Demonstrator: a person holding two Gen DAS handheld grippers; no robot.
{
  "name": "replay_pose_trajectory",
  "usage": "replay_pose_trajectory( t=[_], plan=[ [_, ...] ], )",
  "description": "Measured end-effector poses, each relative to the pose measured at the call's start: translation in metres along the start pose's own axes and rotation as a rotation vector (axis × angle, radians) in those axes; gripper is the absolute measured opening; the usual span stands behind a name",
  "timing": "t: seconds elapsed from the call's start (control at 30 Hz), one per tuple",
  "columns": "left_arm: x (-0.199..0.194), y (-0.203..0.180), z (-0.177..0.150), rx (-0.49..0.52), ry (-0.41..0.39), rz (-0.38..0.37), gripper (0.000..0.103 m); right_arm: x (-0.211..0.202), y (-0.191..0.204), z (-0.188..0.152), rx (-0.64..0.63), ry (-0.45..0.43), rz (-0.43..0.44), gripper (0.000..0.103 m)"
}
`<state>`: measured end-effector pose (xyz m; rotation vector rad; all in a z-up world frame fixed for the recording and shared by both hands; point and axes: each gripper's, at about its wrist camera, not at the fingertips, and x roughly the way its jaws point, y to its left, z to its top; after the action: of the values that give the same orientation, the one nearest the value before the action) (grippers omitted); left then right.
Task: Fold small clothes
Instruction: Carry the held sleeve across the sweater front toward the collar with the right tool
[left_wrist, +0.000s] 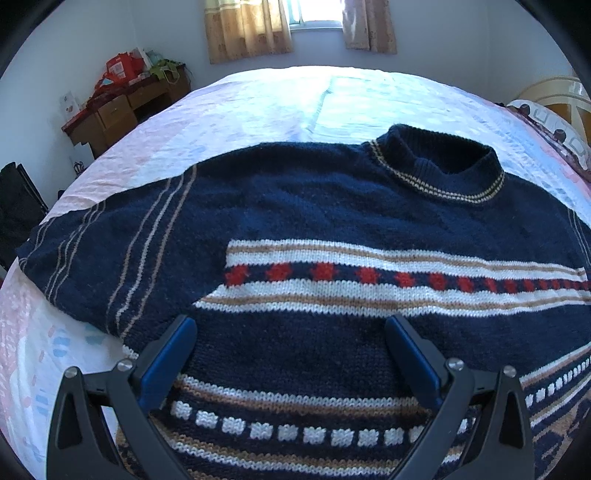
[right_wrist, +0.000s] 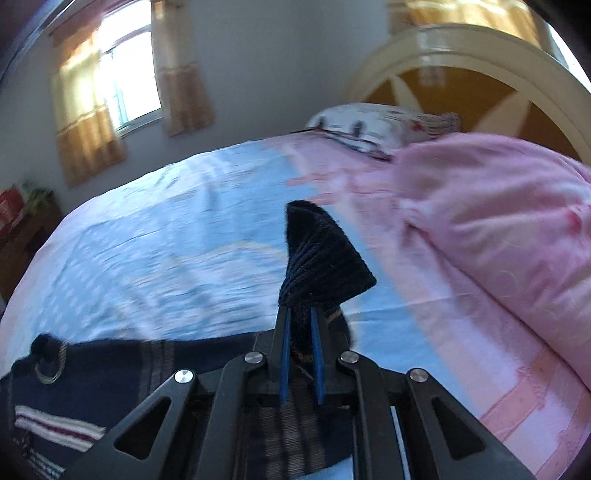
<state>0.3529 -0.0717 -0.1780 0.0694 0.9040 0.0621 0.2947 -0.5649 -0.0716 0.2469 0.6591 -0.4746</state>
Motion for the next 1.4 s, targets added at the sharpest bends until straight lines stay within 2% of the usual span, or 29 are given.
replay_pose_trajectory(
  t=[0.37,0.73,0.83,0.87,0.9,0.93,0.97,1.07,1.13,1.2,1.3,1.33,1.4],
  plan=[
    [0.002,0.002,0.000,-0.013,0.007,-0.022,0.103,-0.029,0.128,-0.034,-0.143,0.008,0.208,0.010],
    [0.005,0.005,-0.001,-0.024,0.015,-0.042,0.103,-0.023,0.244,-0.112,-0.298,0.083,0.328,0.010],
    [0.005,0.004,0.000,-0.020,0.019,-0.055,0.103,-0.017,0.271,-0.133,-0.359,0.149,0.397,0.014],
    [0.005,0.004,0.000,-0.015,0.022,-0.071,0.103,-0.016,0.277,-0.140,-0.369,0.193,0.454,0.025],
    [0.005,0.003,0.001,-0.010,0.027,-0.088,0.103,-0.016,0.278,-0.143,-0.376,0.215,0.478,0.036],
    [0.005,0.002,0.001,0.000,0.037,-0.105,0.103,-0.019,0.279,-0.146,-0.385,0.223,0.492,0.061],
    [0.003,0.000,0.001,0.013,0.043,-0.122,0.103,-0.026,0.273,-0.148,-0.394,0.212,0.510,0.066],
    [-0.008,-0.009,0.004,0.059,0.054,-0.178,0.096,-0.039,0.244,-0.144,-0.385,0.181,0.523,0.066],
    [-0.022,-0.019,0.009,0.070,0.038,-0.240,0.095,-0.043,0.210,-0.136,-0.339,0.154,0.489,0.066],
    [-0.036,-0.038,0.017,0.098,0.009,-0.279,0.095,-0.041,0.166,-0.124,-0.280,0.105,0.405,0.066],
    [-0.047,-0.077,0.030,0.176,-0.018,-0.306,0.094,-0.039,0.123,-0.120,-0.236,0.037,0.274,0.066],
    [-0.045,-0.093,0.035,0.206,-0.013,-0.314,0.094,-0.038,0.109,-0.120,-0.206,0.014,0.232,0.066],
    [-0.034,-0.119,0.042,0.238,0.016,-0.318,0.087,-0.036,0.089,-0.119,-0.160,-0.034,0.185,0.066]
  ],
)
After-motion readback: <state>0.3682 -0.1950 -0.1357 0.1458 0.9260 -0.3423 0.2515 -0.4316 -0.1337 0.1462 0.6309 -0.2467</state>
